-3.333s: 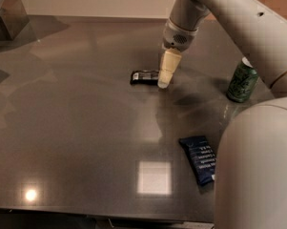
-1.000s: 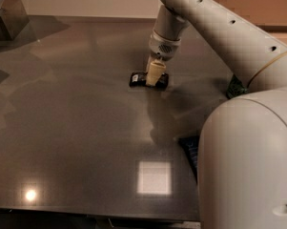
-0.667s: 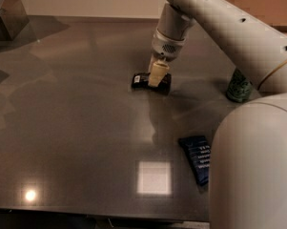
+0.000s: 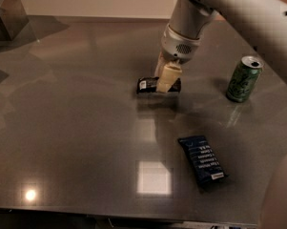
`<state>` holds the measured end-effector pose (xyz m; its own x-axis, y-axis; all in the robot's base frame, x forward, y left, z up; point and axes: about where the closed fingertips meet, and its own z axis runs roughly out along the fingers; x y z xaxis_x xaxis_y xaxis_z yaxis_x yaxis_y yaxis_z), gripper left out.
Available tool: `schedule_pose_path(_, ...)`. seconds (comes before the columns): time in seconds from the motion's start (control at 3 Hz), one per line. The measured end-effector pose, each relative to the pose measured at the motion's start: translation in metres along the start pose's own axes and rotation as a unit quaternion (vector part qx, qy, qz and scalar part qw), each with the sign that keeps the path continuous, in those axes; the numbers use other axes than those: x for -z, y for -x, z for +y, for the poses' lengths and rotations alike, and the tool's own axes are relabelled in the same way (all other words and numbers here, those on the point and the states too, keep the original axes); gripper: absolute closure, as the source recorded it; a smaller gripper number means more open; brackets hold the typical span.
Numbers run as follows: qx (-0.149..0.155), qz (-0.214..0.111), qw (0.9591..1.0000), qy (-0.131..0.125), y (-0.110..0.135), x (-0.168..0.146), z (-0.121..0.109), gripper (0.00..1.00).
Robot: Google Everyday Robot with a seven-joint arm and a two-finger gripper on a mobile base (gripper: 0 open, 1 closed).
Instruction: Move rxbar chocolate near rxbar blueberry
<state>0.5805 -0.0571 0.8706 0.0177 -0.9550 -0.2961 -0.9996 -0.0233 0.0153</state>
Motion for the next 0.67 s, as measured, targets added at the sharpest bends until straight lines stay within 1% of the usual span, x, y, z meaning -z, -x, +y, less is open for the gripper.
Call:
schedule_pose_path(0.33, -0.004, -0.001, 0.9999, 0.009, -0.013, 0.011, 0.039, 1.0)
schedule_pose_path(0.67, -0.018, -0.006, 0.9996, 0.019, -0.026, 0.014, 0.073, 1.0)
